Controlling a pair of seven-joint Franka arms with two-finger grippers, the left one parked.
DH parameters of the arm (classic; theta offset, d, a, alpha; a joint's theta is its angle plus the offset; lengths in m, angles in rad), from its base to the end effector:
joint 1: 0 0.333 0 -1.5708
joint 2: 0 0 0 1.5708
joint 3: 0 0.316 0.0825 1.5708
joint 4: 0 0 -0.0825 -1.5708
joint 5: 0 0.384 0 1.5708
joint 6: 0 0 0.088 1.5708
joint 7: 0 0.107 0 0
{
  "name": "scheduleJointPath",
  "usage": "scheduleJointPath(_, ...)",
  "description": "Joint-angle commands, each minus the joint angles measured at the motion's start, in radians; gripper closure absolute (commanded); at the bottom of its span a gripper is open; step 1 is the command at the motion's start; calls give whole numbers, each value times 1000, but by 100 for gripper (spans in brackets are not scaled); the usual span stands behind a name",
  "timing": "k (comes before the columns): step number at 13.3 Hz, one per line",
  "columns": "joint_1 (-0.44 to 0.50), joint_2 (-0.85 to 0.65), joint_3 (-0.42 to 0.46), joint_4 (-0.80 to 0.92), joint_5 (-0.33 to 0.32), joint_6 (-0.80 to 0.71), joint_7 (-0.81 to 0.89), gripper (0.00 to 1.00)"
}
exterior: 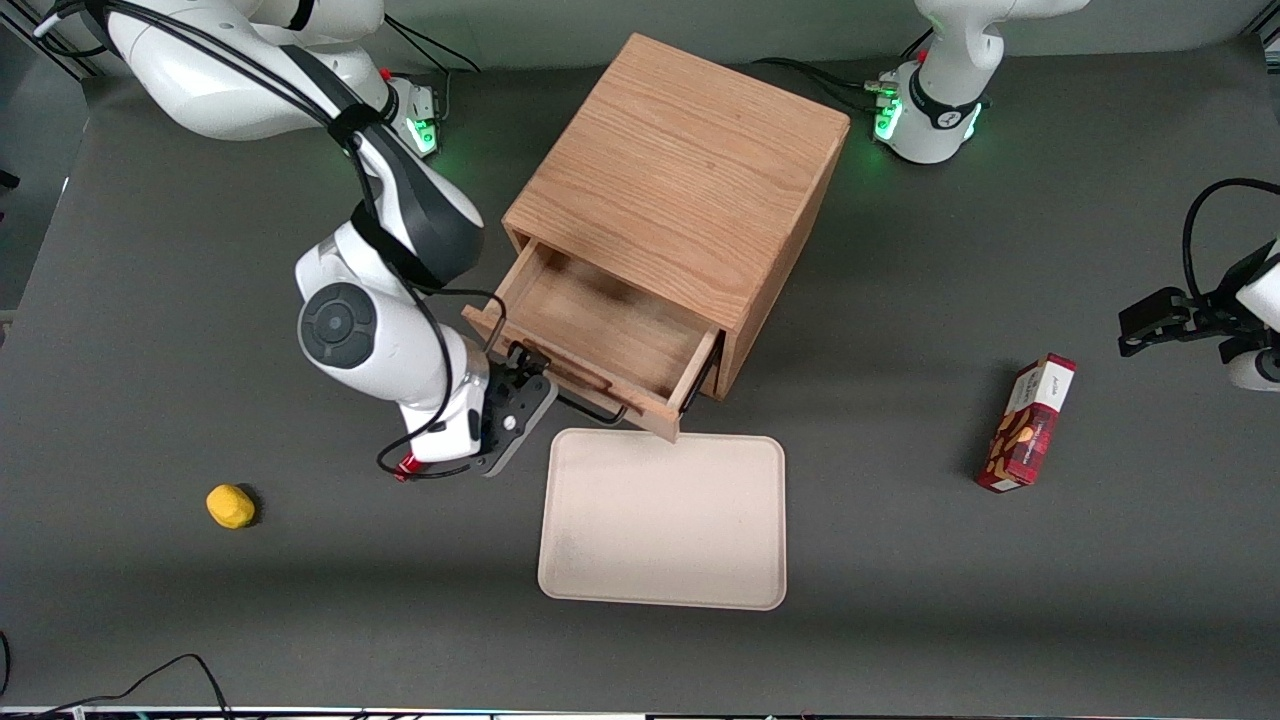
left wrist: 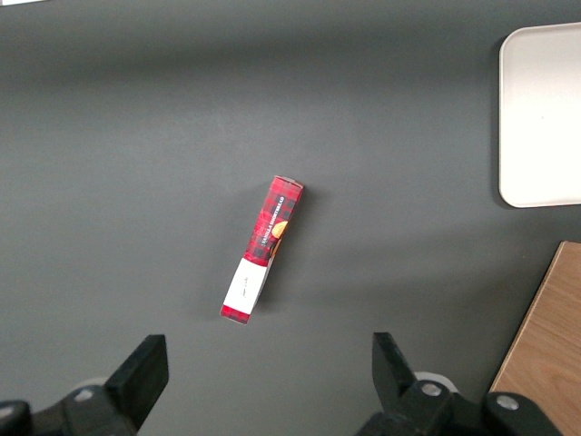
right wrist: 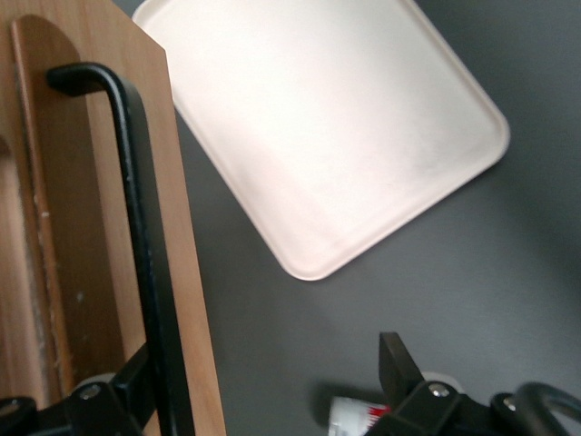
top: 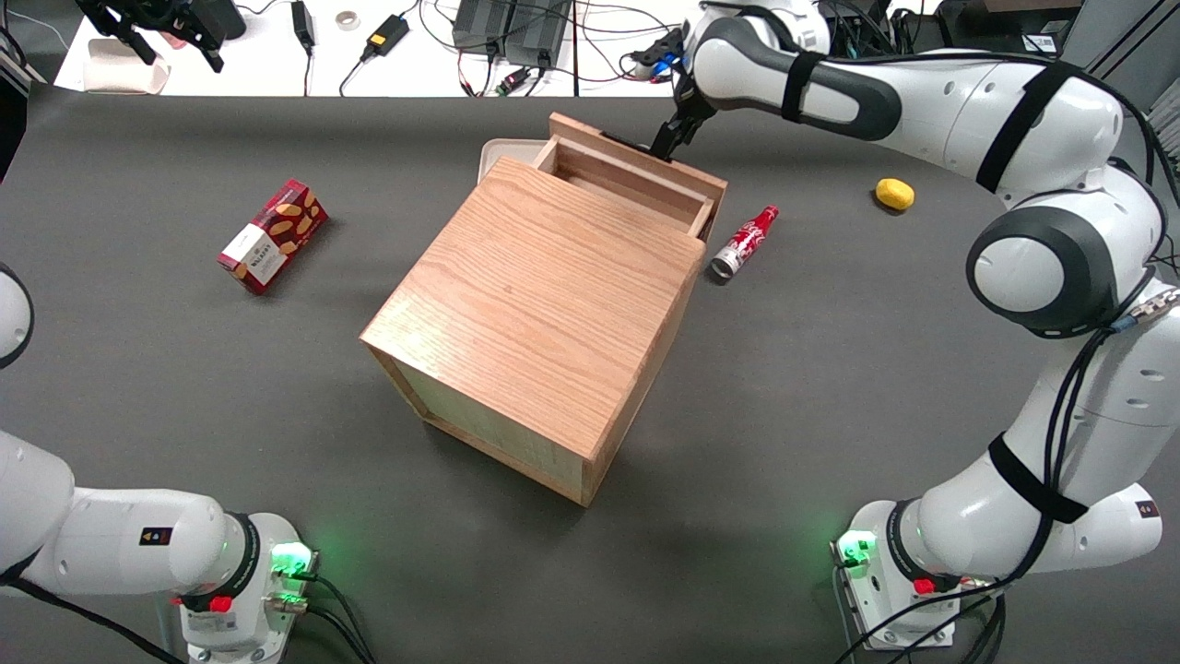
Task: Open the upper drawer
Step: 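Pull the handle outward with the right gripper, sliding the drawer open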
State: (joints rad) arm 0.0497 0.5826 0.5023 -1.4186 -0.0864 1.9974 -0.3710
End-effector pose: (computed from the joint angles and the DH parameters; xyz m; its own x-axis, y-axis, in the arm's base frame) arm 0.6415 0.3077 0.3972 0.6419 0.7566 0.1246 0.7659 -0.6249 -0.1515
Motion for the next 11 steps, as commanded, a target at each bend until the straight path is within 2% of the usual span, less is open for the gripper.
scheduleJointPath(1, 6, 13, -56, 55, -13, -3, -109, 0)
scheduleJointPath(11, 7, 66, -128, 156, 3, -2, -177, 0)
